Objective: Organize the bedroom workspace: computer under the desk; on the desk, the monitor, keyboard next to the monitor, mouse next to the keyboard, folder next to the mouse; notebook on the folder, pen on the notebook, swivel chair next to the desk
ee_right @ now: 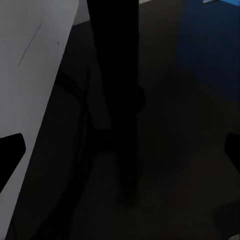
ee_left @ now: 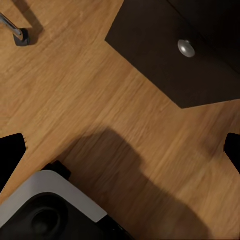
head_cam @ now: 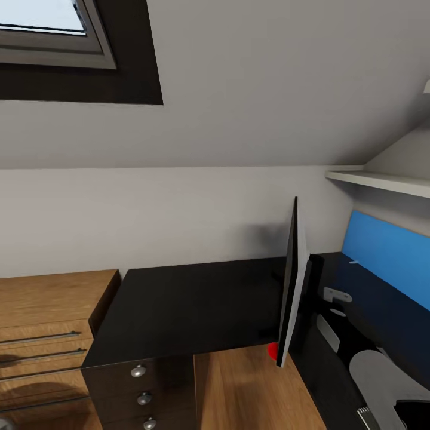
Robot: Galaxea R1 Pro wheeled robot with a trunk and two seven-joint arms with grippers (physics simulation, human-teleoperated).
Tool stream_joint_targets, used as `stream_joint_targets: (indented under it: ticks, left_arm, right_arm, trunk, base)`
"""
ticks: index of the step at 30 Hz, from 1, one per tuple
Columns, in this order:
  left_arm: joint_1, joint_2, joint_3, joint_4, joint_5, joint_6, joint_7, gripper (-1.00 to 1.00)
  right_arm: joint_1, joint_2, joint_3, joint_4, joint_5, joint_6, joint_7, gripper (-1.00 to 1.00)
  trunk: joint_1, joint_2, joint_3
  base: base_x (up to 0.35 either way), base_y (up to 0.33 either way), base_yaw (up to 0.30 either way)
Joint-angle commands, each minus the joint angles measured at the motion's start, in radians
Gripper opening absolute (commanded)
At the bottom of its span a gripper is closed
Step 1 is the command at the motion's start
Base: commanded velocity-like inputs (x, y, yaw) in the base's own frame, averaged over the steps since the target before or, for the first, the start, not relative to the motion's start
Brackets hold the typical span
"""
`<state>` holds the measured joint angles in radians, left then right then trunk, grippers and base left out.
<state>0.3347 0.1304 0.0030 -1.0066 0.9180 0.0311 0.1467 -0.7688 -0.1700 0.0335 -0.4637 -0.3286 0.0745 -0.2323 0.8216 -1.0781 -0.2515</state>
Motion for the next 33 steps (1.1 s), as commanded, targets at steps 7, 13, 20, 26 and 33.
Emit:
stream_joint_targets:
  ticks: [7,13,20,26,33]
  left_arm:
    - [0.0,0.0,0.0,0.013,0.007,0.001,0.006,1.0]
    - [0.0,0.0,0.0,0.015,0.006,-0.004,0.011,1.0]
    - [0.001,-0.004,0.0,0.016,0.005,-0.002,0.011,1.0]
    - [0.0,-0.005,0.0,0.016,0.005,-0.002,0.011,1.0]
    - [0.0,-0.005,0.0,0.016,0.005,-0.002,0.011,1.0]
  right_arm:
    - [-0.002,-0.004,0.003,0.001,-0.005,0.007,-0.007,1.0]
    - [-0.003,-0.006,0.003,0.002,-0.004,0.007,-0.007,1.0]
    - [-0.003,-0.006,0.003,0.001,-0.004,0.006,-0.007,1.0]
    - [-0.003,-0.006,0.003,0.001,-0.004,0.005,-0.008,1.0]
    - [-0.003,-0.007,0.003,0.0,-0.004,0.006,-0.007,1.0]
  trunk:
    - [0.0,-0.001,-0.001]
    - [0.0,-0.001,-0.001]
    - [0.0,-0.001,-0.001]
    - [0.0,-0.001,-0.001]
    - [0.0,-0.001,-0.001]
  base:
    - [0.033,0.0,0.0]
    - [0.165,0.0,0.0]
    - [0.043,0.0,0.0]
    - [0.009,0.0,0.0]
    - [0.002,0.0,-0.078]
